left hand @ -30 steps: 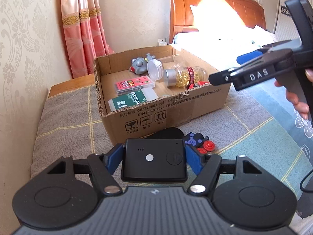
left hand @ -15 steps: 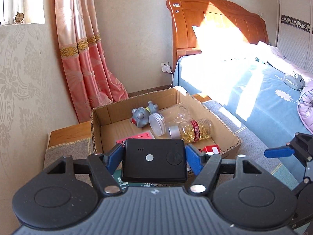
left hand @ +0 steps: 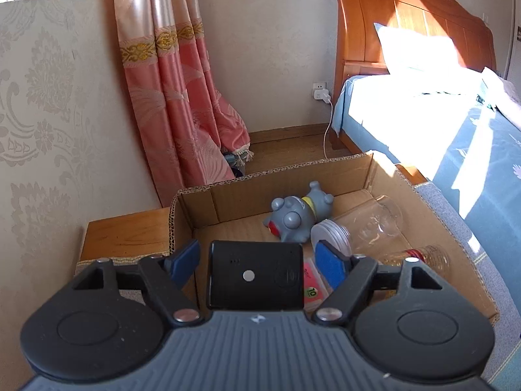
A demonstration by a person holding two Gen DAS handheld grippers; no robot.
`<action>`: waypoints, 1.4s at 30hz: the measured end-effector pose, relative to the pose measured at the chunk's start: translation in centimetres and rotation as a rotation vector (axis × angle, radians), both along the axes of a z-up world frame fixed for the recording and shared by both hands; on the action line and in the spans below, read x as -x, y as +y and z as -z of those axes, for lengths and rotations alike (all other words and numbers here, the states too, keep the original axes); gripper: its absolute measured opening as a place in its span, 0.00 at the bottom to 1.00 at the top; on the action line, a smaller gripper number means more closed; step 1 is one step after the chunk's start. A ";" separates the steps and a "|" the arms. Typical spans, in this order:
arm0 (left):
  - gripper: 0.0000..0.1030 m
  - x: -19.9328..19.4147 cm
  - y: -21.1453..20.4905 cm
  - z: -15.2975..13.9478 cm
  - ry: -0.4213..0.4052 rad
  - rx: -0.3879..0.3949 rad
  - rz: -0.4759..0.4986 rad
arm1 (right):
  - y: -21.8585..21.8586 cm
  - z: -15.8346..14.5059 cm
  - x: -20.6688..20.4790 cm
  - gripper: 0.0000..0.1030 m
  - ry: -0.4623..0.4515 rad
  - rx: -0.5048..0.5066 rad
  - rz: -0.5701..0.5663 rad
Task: Organize rigid objects
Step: 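Carry the capsule bottle and black device into the box and open both tools, then move the left tool toward the black oval piece while the right tool approaches the cube toy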
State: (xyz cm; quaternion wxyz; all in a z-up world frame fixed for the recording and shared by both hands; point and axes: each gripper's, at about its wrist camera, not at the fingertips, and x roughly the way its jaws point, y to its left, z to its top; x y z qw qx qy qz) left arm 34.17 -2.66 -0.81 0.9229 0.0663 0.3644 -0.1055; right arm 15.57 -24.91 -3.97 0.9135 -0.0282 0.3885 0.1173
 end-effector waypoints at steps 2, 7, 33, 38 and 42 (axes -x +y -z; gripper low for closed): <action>0.97 0.3 0.5 -0.4 -0.039 0.010 -0.037 | 0.0 0.1 -0.1 1.00 0.002 -0.001 0.002; 0.98 2.5 1.0 -1.3 -0.075 -0.021 -0.045 | 0.2 0.0 -0.1 1.00 -0.001 -0.005 0.004; 0.99 19.4 4.6 0.6 -0.091 -0.005 -0.192 | 3.7 1.8 3.8 1.00 0.011 0.049 -0.077; 0.99 20.2 5.1 1.4 -0.075 0.004 -0.193 | 5.7 2.9 3.7 1.00 0.035 0.064 -0.106; 0.99 20.5 5.6 2.1 -0.065 -0.016 -0.202 | 7.2 3.7 3.5 1.00 0.043 0.077 -0.117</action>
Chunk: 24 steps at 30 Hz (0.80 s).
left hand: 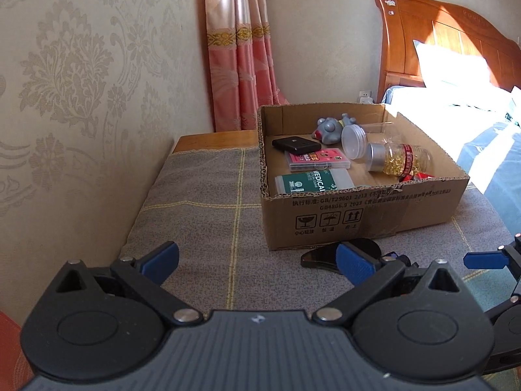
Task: Organize rigid objects
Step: 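Move the left tool toward the black oval piece while the right tool approaches the cube toy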
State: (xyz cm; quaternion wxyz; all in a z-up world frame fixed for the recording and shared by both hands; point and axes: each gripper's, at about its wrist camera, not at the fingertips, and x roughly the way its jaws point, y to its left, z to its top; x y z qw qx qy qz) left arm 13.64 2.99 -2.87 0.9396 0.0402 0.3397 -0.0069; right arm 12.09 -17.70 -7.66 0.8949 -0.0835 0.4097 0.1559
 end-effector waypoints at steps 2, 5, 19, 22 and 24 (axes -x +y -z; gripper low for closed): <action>0.99 0.0 0.3 0.3 0.008 0.001 0.002 | 0.7 0.4 -0.3 1.00 0.006 0.001 0.000; 0.99 -0.1 0.8 0.6 0.017 0.019 0.007 | 1.5 0.9 -0.9 1.00 0.005 0.010 0.007; 0.99 -1.1 0.8 1.8 0.054 0.017 0.015 | 0.6 2.3 -2.9 1.00 0.000 0.040 0.100; 0.99 -1.3 0.3 2.0 0.062 0.012 0.030 | -1.5 2.3 -2.7 1.00 0.003 0.045 0.141; 0.99 -1.4 -0.2 2.1 0.068 0.008 0.042 | -3.0 2.3 -2.7 1.00 0.013 0.035 0.174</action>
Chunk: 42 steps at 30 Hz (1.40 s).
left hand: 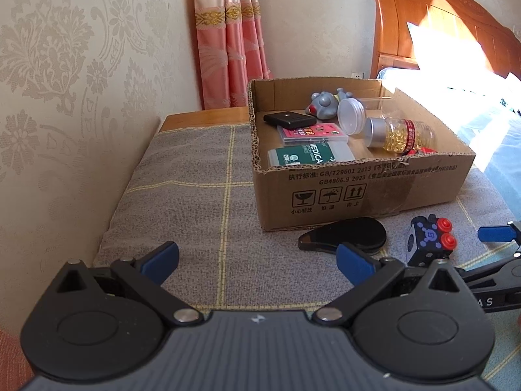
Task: Organize rigid objects
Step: 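Move the left tool toward the black oval piece while the right tool approaches the cube toy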
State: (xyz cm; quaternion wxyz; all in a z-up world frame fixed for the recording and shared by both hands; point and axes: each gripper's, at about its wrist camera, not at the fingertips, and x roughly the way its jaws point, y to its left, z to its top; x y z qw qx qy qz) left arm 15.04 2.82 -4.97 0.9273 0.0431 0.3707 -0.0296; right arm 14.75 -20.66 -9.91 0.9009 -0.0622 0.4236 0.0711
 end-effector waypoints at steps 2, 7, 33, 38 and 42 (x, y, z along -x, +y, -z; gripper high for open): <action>0.99 -0.2 -0.5 0.1 0.007 -0.008 0.011 | -1.6 0.1 0.0 1.00 0.007 -0.016 0.040; 0.99 -1.0 -1.7 0.5 0.042 0.008 0.046 | -3.4 0.4 0.3 1.00 -0.006 -0.027 0.060; 0.99 -5.5 -7.1 4.7 0.155 0.066 -0.028 | -4.0 0.6 1.4 1.00 -0.057 -0.037 -0.028; 0.87 -5.1 -7.4 4.3 0.130 0.059 0.010 | -4.0 0.6 1.5 1.00 -0.062 -0.037 -0.028; 0.87 -5.0 -6.9 4.3 0.130 0.057 0.002 | -3.4 0.5 1.9 1.00 -0.050 -0.040 -0.080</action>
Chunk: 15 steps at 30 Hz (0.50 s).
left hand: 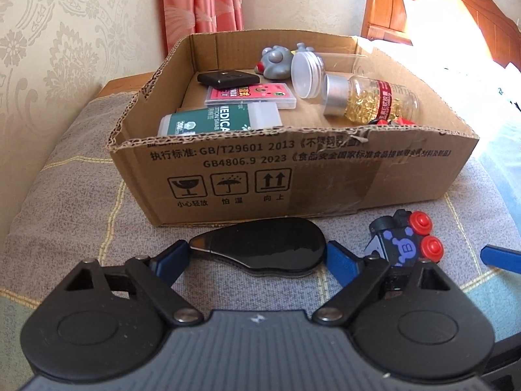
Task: Organize rigid objects
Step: 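Move the left tool toward the black oval piece while the right tool approaches the cube toy, then close the left tool on the black oval piece while the right tool closes on the blue-black cube toy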
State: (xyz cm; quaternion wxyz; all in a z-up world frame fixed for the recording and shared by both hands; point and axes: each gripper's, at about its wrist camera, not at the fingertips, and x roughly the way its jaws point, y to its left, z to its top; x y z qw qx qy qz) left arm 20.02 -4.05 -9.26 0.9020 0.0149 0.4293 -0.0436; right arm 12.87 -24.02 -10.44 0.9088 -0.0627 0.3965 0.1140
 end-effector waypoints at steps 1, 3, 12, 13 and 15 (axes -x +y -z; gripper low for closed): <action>0.87 0.0 0.2 0.0 0.001 -0.001 -0.006 | 0.4 0.0 0.1 1.00 0.005 -0.001 -0.029; 0.87 0.2 1.0 -0.1 0.001 -0.008 -0.021 | 1.1 -0.1 0.3 1.00 0.007 0.000 -0.064; 0.87 0.8 4.7 0.0 0.008 -0.012 -0.094 | 5.6 0.2 -0.4 1.00 -0.013 -0.013 -0.220; 0.87 0.8 4.9 0.0 0.008 -0.011 -0.097 | 5.9 0.2 -0.7 1.00 -0.016 -0.016 -0.218; 0.87 0.7 5.1 0.1 0.008 -0.006 -0.095 | 6.3 0.3 -1.3 1.00 -0.024 -0.019 -0.212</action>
